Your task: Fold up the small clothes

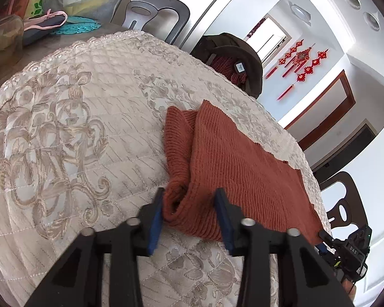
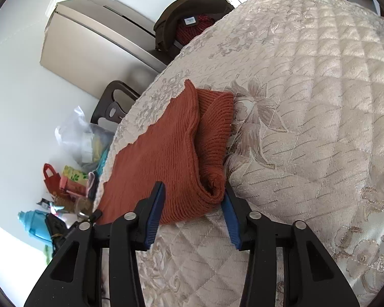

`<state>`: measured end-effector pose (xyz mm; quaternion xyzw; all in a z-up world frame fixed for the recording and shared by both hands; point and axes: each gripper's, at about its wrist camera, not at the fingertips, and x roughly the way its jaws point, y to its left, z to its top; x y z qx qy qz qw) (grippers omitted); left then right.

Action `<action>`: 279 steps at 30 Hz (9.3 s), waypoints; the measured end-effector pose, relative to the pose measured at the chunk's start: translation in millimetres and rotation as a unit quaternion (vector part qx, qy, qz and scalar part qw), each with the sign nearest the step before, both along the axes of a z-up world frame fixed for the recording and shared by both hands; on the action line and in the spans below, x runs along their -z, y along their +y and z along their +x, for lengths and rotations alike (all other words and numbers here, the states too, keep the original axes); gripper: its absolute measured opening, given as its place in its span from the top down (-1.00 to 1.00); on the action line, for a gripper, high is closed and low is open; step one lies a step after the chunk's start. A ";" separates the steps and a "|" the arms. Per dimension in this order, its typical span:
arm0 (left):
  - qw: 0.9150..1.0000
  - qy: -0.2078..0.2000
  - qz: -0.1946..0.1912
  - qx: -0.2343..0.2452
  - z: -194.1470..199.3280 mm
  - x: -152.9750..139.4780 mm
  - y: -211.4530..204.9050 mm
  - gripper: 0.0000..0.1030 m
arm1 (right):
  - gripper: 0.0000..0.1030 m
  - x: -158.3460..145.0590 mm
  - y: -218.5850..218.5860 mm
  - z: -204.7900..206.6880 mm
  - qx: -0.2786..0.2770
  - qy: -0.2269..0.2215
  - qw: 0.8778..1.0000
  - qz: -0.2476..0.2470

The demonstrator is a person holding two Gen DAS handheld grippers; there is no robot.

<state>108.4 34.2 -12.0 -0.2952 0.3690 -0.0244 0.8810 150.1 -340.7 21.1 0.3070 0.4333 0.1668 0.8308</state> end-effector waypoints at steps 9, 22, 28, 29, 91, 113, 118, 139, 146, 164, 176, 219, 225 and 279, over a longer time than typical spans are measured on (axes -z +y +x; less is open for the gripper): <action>1.000 -0.011 -0.022 0.014 -4.3 -13.0 6.0 0.69 | 0.72 -5.2 -3.5 1.4 -0.005 -0.006 1.000 0.003; 0.999 -0.001 -0.016 0.047 -60.8 -20.7 3.0 0.69 | 0.73 -26.7 -11.8 -49.7 -0.030 -0.002 1.000 0.002; 0.998 0.009 -0.016 0.052 -84.5 -15.9 3.0 0.69 | 0.73 -24.0 -11.7 -82.1 -0.028 0.014 1.000 -0.001; 0.998 0.009 -0.011 0.055 -86.1 -14.0 2.5 0.69 | 0.73 -23.2 -11.7 -85.1 -0.029 0.013 0.999 -0.001; 0.994 0.000 0.081 0.070 -40.3 -11.0 -1.8 0.03 | 0.77 -15.9 165.2 -70.2 -0.255 -0.077 0.948 -0.172; 0.995 0.011 0.071 0.072 -50.4 -6.7 -27.7 0.25 | 0.76 -12.8 160.9 -64.1 -0.248 -0.071 0.954 -0.150; 0.994 0.004 0.080 0.072 -50.7 -11.0 -27.1 0.60 | 0.76 -12.9 158.4 -72.5 -0.257 -0.073 0.952 -0.149; 0.961 -0.104 -0.008 0.257 -18.1 -95.8 -133.4 0.70 | 0.76 -41.9 78.2 -75.1 -0.154 -0.099 0.973 -0.142; 0.943 -0.007 -0.033 0.331 11.3 -33.0 -200.5 0.70 | 0.76 -37.5 41.7 -75.0 -0.103 -0.074 0.984 -0.126; 0.965 -0.042 0.036 0.257 -17.8 -27.4 -128.4 0.57 | 0.11 -15.0 50.6 -37.5 -0.124 0.004 0.992 0.008; 0.961 -0.058 0.048 0.265 -23.0 -25.2 -129.2 0.57 | 0.11 -15.9 75.4 -28.7 -0.145 0.023 0.987 -0.062; 0.926 -0.069 0.115 0.354 -52.8 -40.0 -186.1 0.46 | 0.70 -42.4 35.2 -95.8 -0.165 -0.065 0.959 -0.223; 0.920 -0.068 0.141 0.359 -52.1 -39.4 -196.2 0.44 | 0.70 -32.1 21.1 -95.4 -0.139 -0.060 0.958 -0.245; 0.935 -0.035 0.160 0.313 -59.2 -29.5 -183.7 0.28 | 0.78 -34.3 46.3 -106.5 -0.146 -0.094 0.938 -0.300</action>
